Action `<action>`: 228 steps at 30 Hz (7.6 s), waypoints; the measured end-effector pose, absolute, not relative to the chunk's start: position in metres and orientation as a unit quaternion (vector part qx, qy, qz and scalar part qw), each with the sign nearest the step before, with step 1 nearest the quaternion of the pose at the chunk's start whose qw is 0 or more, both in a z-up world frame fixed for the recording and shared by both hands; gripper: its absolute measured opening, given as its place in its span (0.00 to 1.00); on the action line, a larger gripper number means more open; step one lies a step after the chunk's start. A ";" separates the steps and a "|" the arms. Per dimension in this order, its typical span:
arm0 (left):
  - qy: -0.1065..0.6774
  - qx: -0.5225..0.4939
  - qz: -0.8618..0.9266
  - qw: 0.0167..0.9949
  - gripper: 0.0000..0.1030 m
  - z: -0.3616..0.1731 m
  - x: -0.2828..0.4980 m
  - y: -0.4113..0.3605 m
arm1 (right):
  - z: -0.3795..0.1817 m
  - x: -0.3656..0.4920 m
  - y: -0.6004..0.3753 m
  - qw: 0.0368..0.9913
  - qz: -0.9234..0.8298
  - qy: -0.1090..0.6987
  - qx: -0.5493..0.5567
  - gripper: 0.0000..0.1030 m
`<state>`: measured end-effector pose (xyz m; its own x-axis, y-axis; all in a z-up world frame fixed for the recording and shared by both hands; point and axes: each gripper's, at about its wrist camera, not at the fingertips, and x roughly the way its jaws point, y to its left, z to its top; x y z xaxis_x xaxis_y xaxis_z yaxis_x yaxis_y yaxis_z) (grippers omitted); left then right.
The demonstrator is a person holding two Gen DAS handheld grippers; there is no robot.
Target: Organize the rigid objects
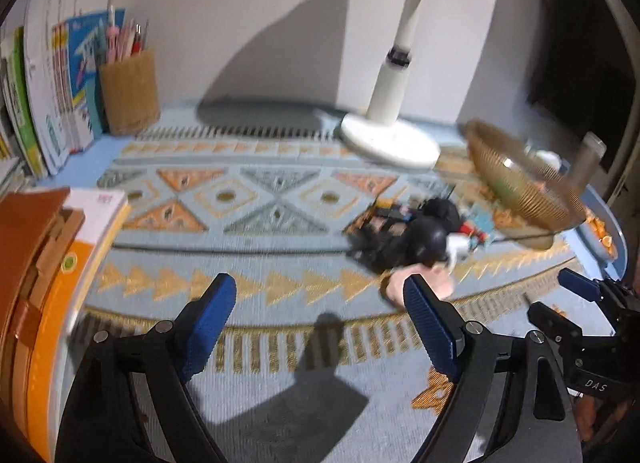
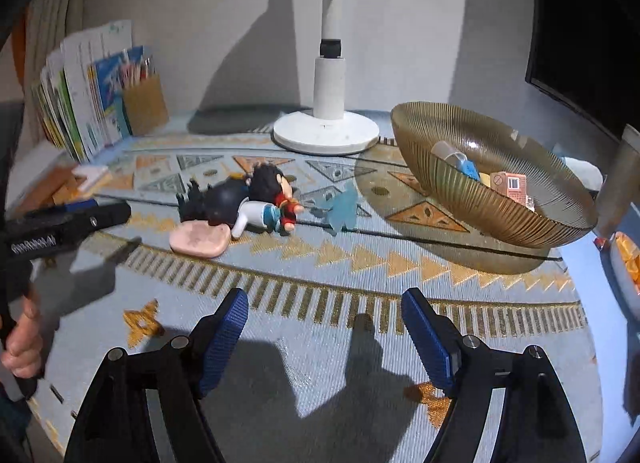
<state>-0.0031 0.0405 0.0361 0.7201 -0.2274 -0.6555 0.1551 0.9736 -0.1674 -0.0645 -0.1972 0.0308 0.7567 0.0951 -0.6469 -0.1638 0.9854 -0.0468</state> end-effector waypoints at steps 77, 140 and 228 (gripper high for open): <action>0.459 0.104 -0.145 0.870 0.82 0.010 0.029 -0.061 | 0.064 -0.045 -0.214 0.902 0.151 0.403 -0.022 0.82; 0.501 0.053 -0.349 0.790 0.78 0.021 -0.053 -0.081 | 0.031 -0.122 -0.272 0.912 0.079 0.402 -0.028 0.61; 0.257 -0.043 -0.294 0.920 0.84 0.188 0.038 -0.123 | 0.173 -0.037 -0.388 0.956 0.013 0.269 0.116 0.73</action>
